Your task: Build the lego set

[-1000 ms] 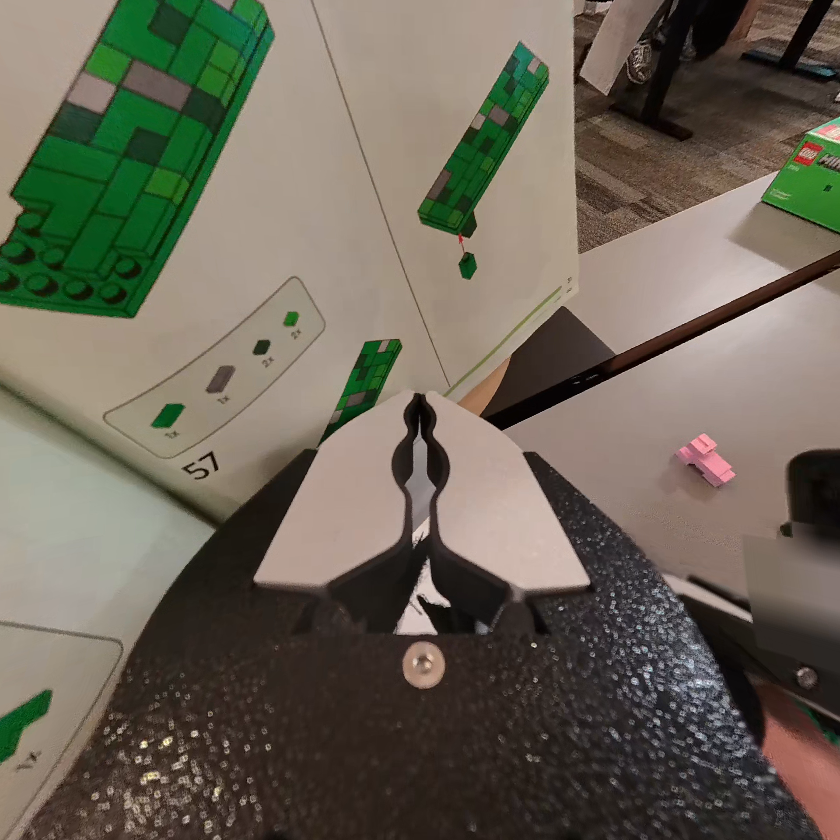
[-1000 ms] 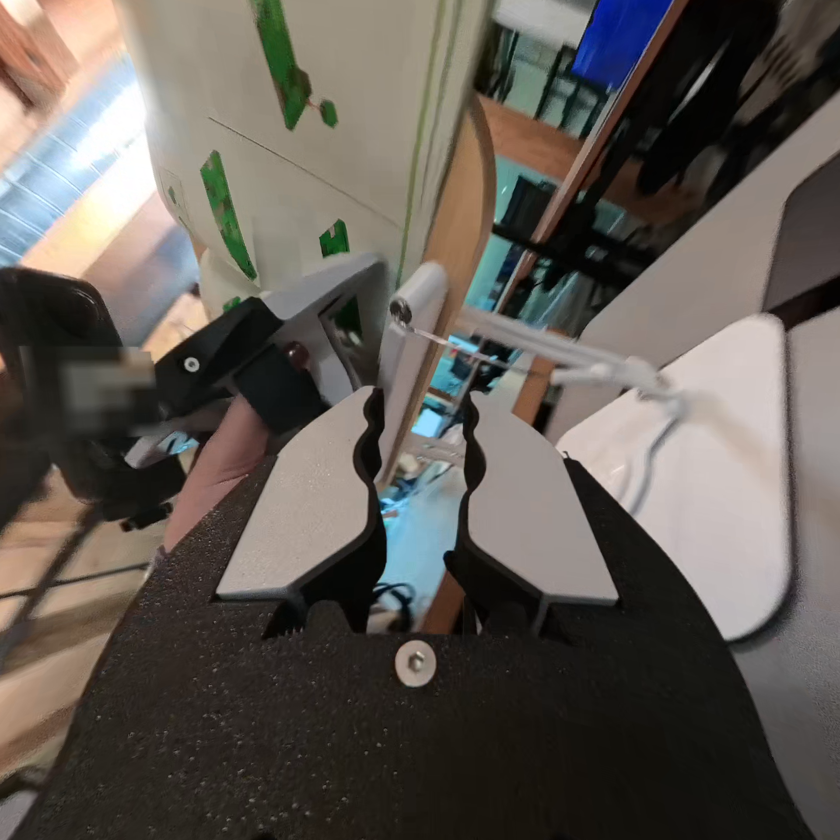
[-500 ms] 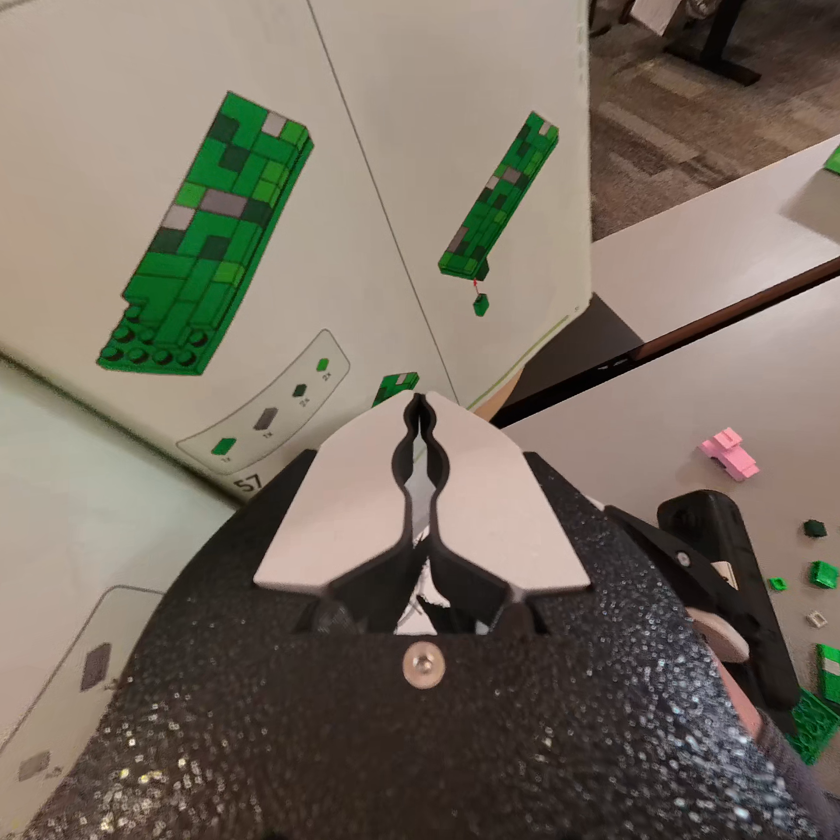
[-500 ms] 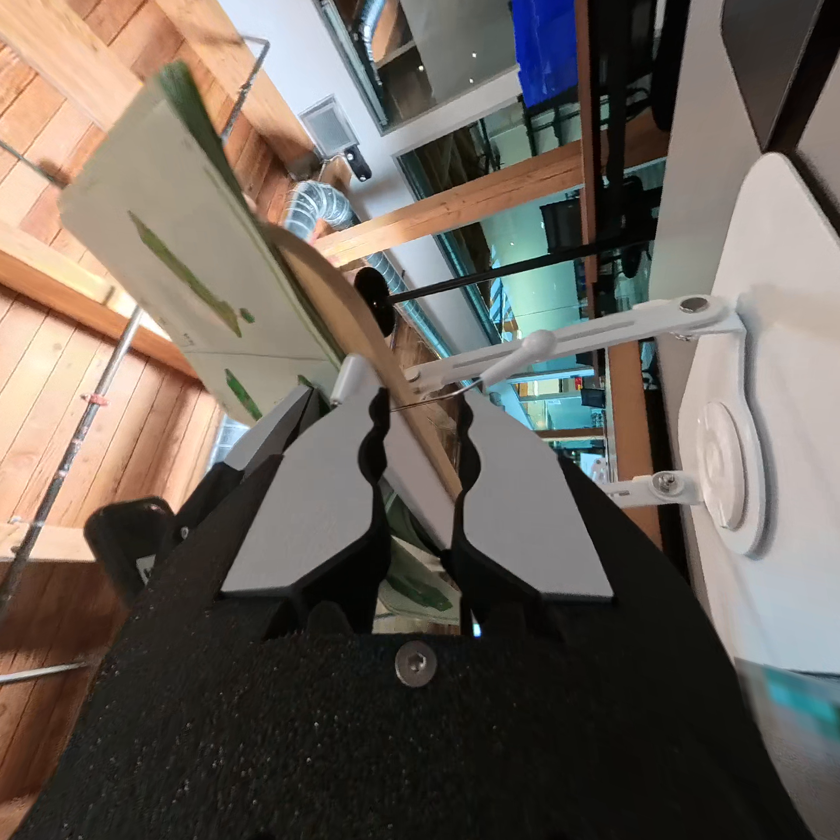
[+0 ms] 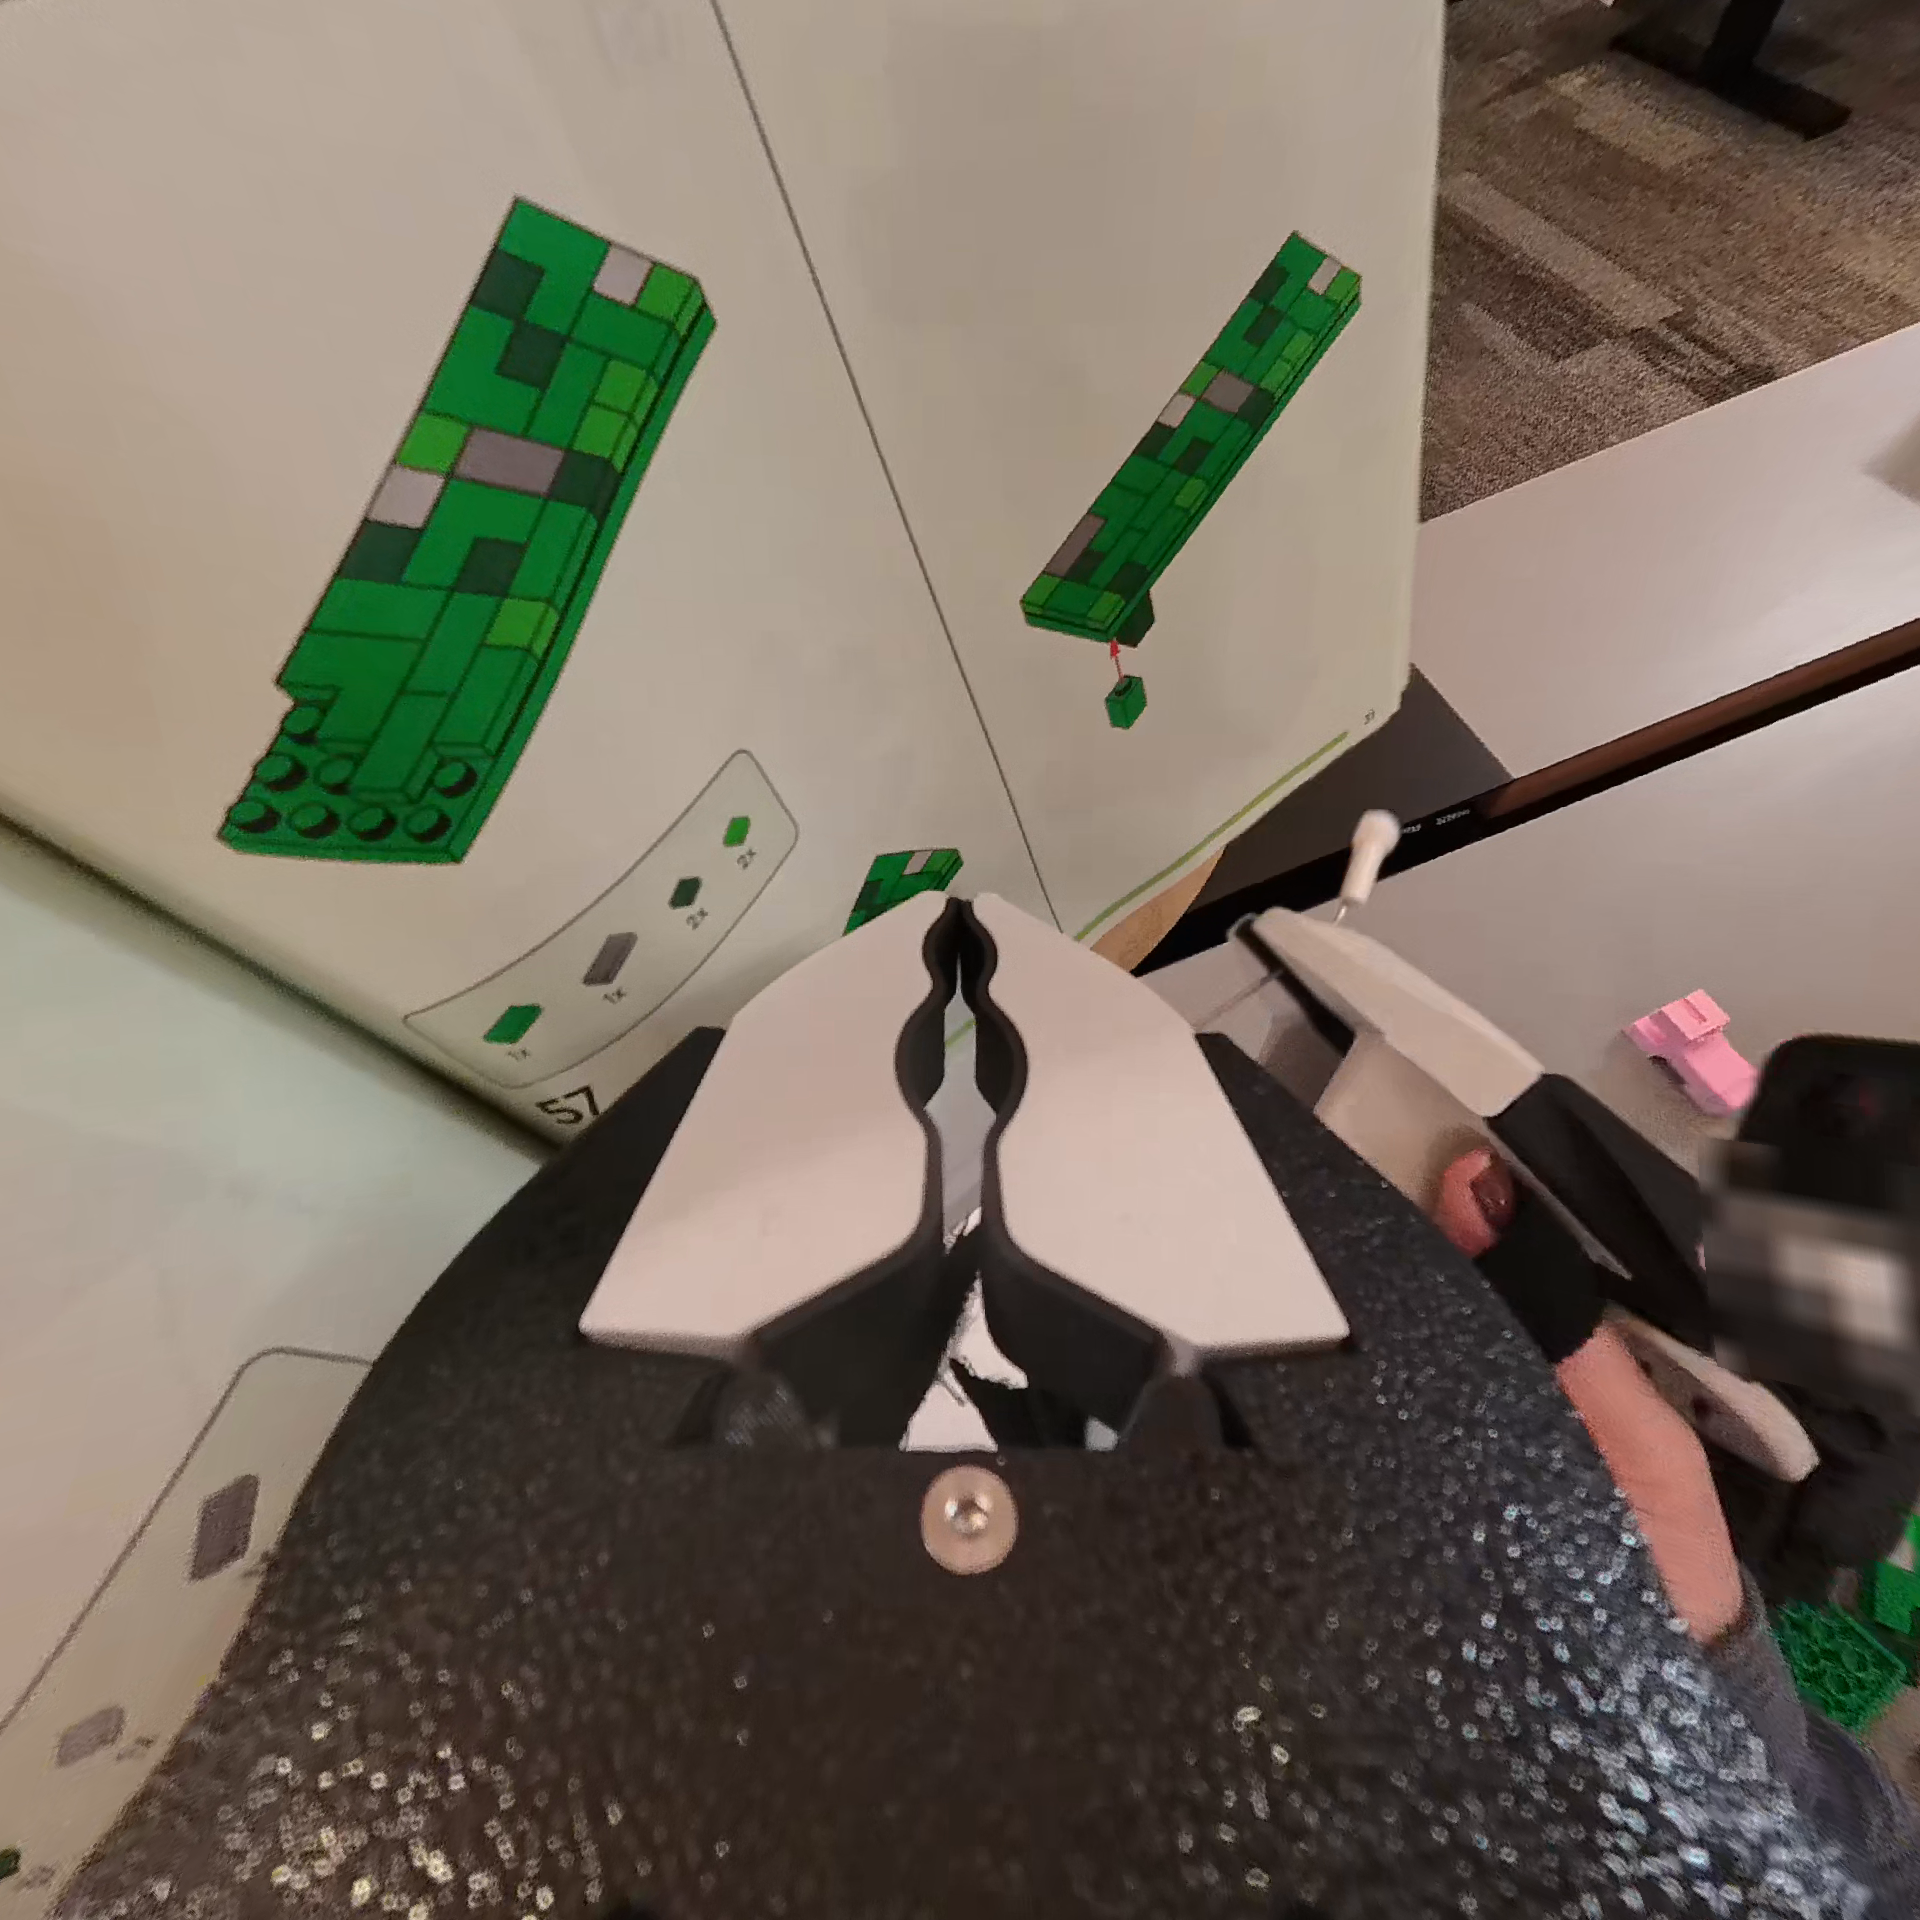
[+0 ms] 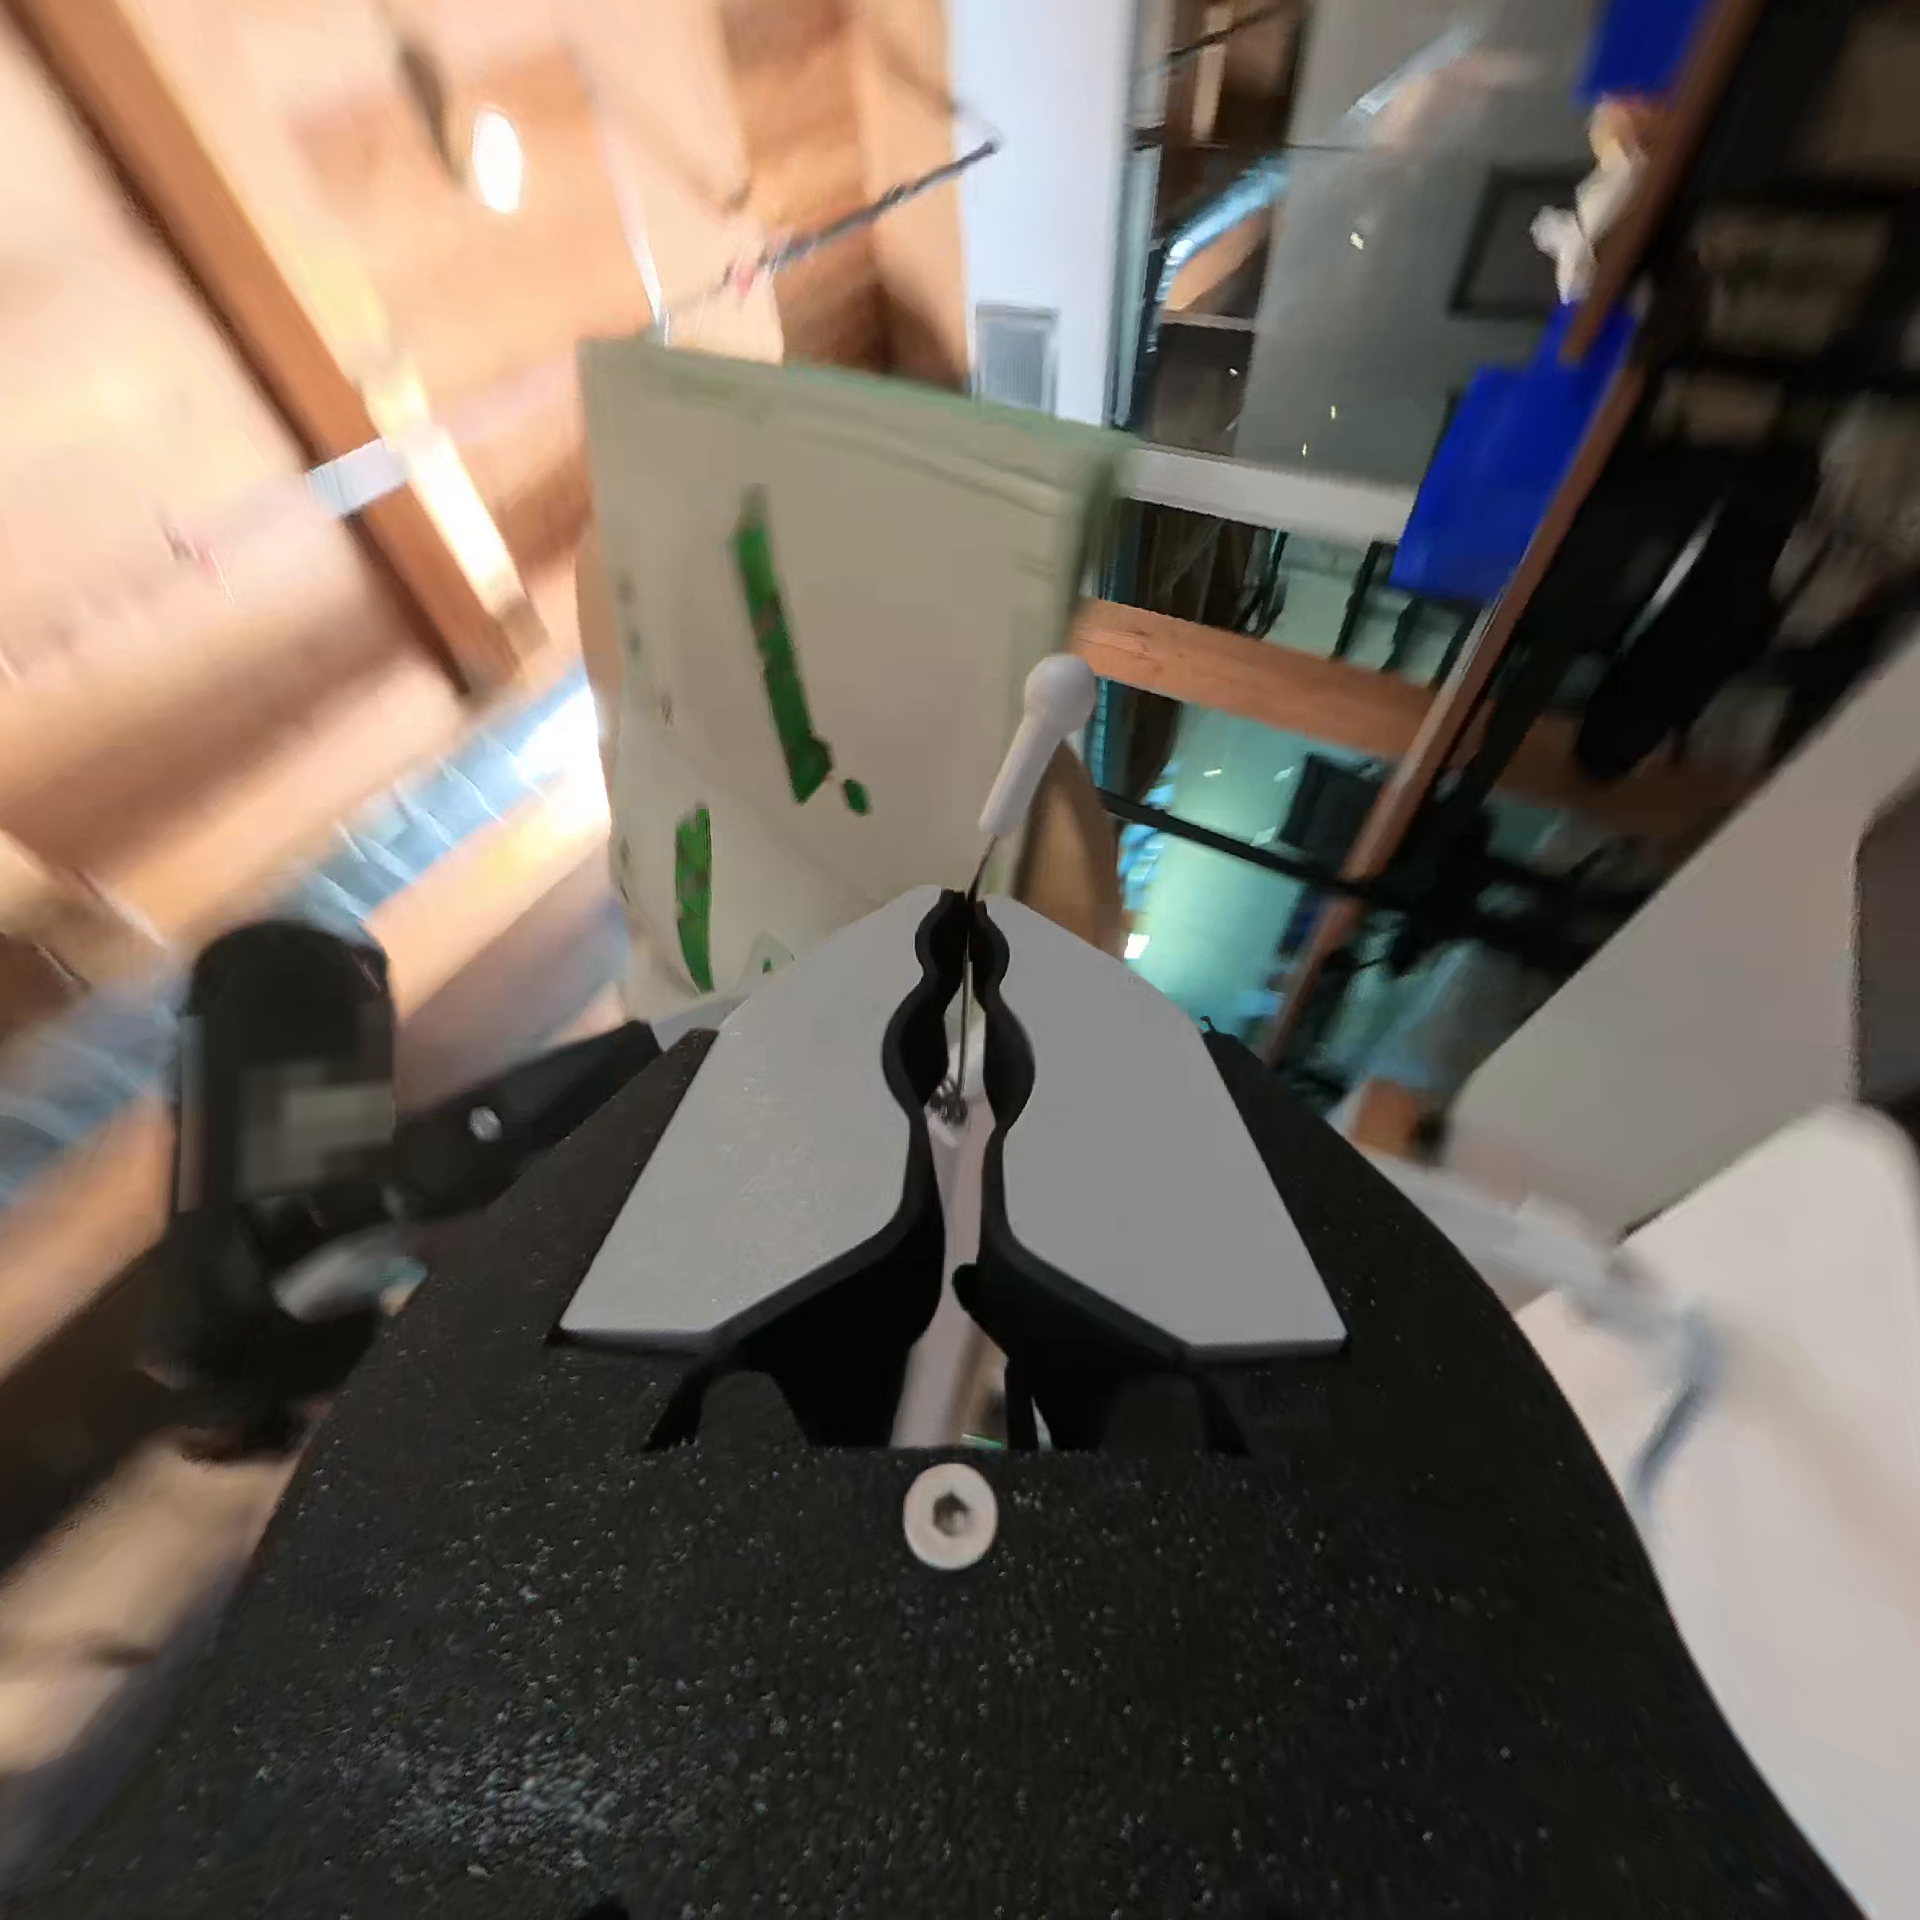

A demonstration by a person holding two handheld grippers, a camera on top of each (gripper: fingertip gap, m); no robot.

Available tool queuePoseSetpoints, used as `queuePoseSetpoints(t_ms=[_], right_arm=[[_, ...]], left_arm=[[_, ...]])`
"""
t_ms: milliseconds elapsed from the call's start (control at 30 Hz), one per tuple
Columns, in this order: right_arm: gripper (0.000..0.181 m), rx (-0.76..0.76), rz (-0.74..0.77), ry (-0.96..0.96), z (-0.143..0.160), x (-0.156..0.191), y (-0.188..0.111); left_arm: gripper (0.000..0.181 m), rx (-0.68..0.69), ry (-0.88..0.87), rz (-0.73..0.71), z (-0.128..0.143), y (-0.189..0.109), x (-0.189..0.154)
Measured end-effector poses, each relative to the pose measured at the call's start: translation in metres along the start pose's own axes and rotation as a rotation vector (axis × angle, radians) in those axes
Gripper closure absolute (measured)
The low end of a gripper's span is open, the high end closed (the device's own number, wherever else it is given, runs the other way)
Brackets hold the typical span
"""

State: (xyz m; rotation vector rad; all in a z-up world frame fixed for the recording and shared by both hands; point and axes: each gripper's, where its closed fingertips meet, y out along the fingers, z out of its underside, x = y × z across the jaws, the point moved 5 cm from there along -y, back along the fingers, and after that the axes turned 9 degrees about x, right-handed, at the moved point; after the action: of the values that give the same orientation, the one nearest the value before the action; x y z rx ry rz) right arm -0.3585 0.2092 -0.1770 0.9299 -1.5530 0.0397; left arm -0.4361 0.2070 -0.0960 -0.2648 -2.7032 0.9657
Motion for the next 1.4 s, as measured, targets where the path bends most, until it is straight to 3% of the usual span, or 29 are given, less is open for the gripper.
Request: queuePoseSetpoints(t_ms=[33, 167, 367, 500, 667, 800, 933, 1033, 1200, 1300, 1400], right_arm=[[0.180, 0.023, 0.005, -0.089, -0.002, 0.005, 0.003], [0.181, 0.148, 0.032, -0.329, -0.006, 0.018, 0.018], [0.176, 0.283, 0.109, -0.313, -0.009, 0.023, 0.022], [0.148, 0.227, 0.168, -0.301, -0.011, 0.027, 0.005], [0.143, 0.167, 0.261, -0.338, -0.009, 0.042, -0.039], [0.147, 0.146, 0.221, -0.453, -0.018, 0.095, -0.075], [0.153, 0.197, 0.155, -0.700, -0.057, 0.166, -0.117], [0.157, 0.270, 0.185, -0.967, -0.097, 0.197, -0.164], [0.158, 0.337, 0.312, -1.171, -0.146, 0.199, -0.253], [0.159, 0.333, 0.344, -1.259, -0.157, 0.187, -0.291], [0.159, 0.379, 0.367, -1.331, -0.154, 0.167, -0.312]], left_arm=[[0.181, 0.003, 0.000, 0.003, 0.000, 0.000, 0.000], [0.181, 0.007, 0.001, 0.019, 0.001, -0.002, 0.000], [0.181, -0.020, -0.018, 0.040, 0.002, -0.001, 0.000], [0.181, -0.025, -0.006, 0.053, 0.007, 0.000, -0.006], [0.181, -0.096, -0.036, 0.024, 0.022, -0.019, -0.022], [0.181, -0.244, -0.053, 0.040, 0.039, -0.065, -0.047], [0.181, -0.342, -0.040, 0.081, 0.070, -0.120, -0.074], [0.181, -0.344, -0.030, 0.202, 0.101, -0.152, -0.106], [0.181, -0.312, 0.031, 0.230, 0.158, -0.182, -0.148], [0.175, -0.277, 0.042, 0.159, 0.188, -0.174, -0.154], [0.170, -0.261, -0.017, 0.187, 0.208, -0.157, -0.158]])
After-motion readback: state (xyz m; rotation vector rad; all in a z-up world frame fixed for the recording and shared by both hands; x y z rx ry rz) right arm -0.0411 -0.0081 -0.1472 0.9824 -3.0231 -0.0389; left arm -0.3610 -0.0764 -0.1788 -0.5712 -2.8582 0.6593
